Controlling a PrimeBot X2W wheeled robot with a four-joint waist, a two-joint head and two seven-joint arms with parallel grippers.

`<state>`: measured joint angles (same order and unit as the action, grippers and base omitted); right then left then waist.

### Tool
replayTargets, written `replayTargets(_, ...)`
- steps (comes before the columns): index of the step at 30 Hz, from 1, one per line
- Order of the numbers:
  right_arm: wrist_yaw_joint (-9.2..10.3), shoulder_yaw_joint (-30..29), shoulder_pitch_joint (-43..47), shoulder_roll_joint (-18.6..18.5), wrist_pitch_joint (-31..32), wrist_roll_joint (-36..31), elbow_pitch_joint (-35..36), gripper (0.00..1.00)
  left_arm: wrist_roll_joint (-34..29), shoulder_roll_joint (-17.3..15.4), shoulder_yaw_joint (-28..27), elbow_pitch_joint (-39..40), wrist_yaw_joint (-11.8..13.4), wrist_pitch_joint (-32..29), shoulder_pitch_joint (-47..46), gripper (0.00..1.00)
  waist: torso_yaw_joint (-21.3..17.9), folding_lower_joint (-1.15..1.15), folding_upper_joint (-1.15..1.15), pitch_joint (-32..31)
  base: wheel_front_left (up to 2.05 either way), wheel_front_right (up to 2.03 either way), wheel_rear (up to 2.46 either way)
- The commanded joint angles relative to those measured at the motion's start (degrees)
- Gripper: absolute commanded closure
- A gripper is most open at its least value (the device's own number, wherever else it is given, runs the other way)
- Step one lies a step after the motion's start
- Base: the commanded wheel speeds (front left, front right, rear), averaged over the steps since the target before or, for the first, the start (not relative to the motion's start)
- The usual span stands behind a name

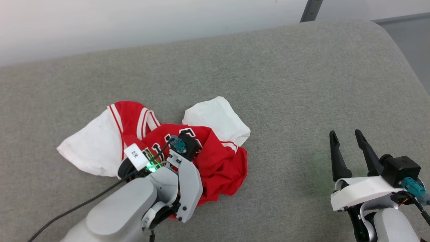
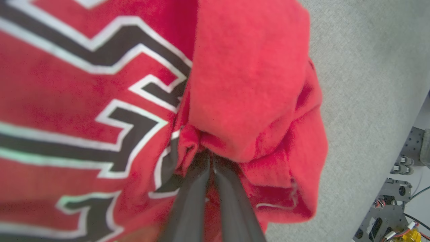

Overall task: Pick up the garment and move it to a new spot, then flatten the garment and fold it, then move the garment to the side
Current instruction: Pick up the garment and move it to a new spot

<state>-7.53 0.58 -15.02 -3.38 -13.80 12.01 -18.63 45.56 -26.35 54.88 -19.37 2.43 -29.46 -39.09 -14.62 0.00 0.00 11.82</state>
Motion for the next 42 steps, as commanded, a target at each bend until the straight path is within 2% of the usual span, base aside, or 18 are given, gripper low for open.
replayTargets(1, 0.08, 0.06, -0.45, -0.23, -0.34, 0.01, -0.11, 0.0, 0.11, 0.18, 0.52, -0.85, -0.58, 0.12, 0.64, 1.0, 0.42, 0.0, 0.0, -0.42, 0.0, 0.0, 0.0)
replayTargets(2, 0.08, -0.01, -0.36, -0.37, -0.36, -0.01, -0.14, 0.0, 0.29, 0.45, 0.41, -1.16, -1.09, 0.56, 0.42, 0.77, 0.67, 0.0, 0.0, -0.67, 0.0, 0.0, 0.0)
replayTargets(3, 0.08, 0.01, -0.2, -0.54, -0.35, -0.03, -0.15, 0.0, 0.6, 0.62, 0.13, -1.17, -1.54, 1.03, 0.15, 0.5, 0.95, 0.0, 0.0, -1.01, 0.0, 0.0, 0.0)
replayTargets(4, 0.08, 0.03, -0.02, -0.69, -0.28, 0.0, -0.13, 0.0, 0.81, 0.66, -0.27, -0.97, -1.8, 1.57, -0.26, 0.0, 1.22, 0.0, 0.0, -1.31, 0.0, 0.0, 0.0)
replayTargets(9, 0.08, -0.44, 1.55, -1.65, 0.42, -0.22, 0.23, 0.0, 1.65, -0.78, -2.32, 2.01, -2.48, 4.22, -0.88, 0.0, 3.2, 0.0, 0.0, -3.96, 0.0, 0.0, 0.0)
replayTargets(14, 0.08, -0.59, 3.33, -3.0, 1.14, -0.08, 0.87, 0.0, 2.91, -4.05, -5.59, 6.89, -1.32, 8.17, 1.35, 0.0, 5.56, 0.0, 0.0, -7.28, 0.0, 0.0, 0.0)
replayTargets(19, 0.08, 0.04, 5.21, -4.35, 1.42, 0.77, 1.49, 0.0, 1.8, -8.3, -9.72, 11.21, -0.11, 17.0, 4.92, 0.0, 7.75, 0.0, 0.0, -10.43, 0.0, 0.0, 0.0)
replayTargets(29, 0.08, -0.13, 8.8, -6.1, 0.63, 2.07, 1.72, 0.0, 2.26, -15.47, -18.11, 13.61, 4.32, 36.75, 17.97, 0.0, 12.05, 0.0, 0.0, -13.89, 0.0, 0.0, 0.0)
replayTargets(36, 0.08, -1.48, 10.39, -6.88, 0.02, 2.41, 1.22, 0.0, 4.43, -17.2, -23.88, 14.03, 7.54, 43.53, 26.38, 0.0, 14.9, 0.0, 0.0, -14.72, 0.0, 0.0, 0.0)
replayTargets(42, 0.08, -2.05, 11.12, -6.11, 0.14, 1.64, 1.19, 0.0, 5.55, -16.96, -29.9, 15.08, 7.77, 44.6, 32.76, 0.0, 16.52, 0.0, 0.0, -15.13, 0.0, 0.0, 0.0)
